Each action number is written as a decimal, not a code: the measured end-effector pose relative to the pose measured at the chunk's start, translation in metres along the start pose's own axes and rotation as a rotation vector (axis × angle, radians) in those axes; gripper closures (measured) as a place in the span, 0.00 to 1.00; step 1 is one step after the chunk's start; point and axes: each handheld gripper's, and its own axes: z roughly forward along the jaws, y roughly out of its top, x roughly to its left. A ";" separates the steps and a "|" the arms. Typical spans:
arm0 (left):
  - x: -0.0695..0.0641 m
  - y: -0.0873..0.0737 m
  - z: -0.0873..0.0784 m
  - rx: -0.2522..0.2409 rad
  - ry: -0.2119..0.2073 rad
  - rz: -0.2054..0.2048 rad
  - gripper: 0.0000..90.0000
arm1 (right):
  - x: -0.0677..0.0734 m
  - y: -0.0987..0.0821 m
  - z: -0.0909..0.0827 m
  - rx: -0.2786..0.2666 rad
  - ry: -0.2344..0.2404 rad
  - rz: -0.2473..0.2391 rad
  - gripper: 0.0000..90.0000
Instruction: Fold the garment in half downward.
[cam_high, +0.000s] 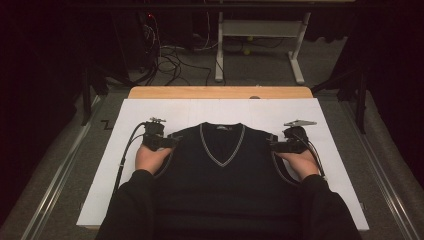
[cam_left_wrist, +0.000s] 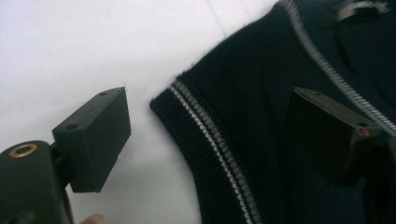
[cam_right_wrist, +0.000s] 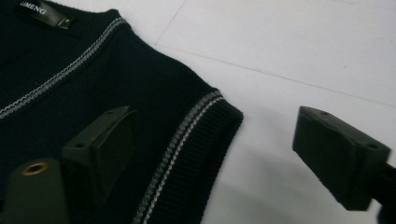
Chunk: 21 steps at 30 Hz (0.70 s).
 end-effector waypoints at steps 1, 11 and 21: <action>-0.001 -0.001 0.002 0.012 0.016 0.004 0.14 | 0.001 0.001 0.002 0.005 0.001 -0.003 0.20; -0.019 -0.004 0.004 0.019 0.096 0.079 0.41 | 0.017 0.003 0.014 0.093 -0.006 -0.044 0.37; -0.024 -0.005 0.002 0.026 0.047 0.062 0.69 | 0.030 0.003 0.011 0.097 0.045 -0.065 0.80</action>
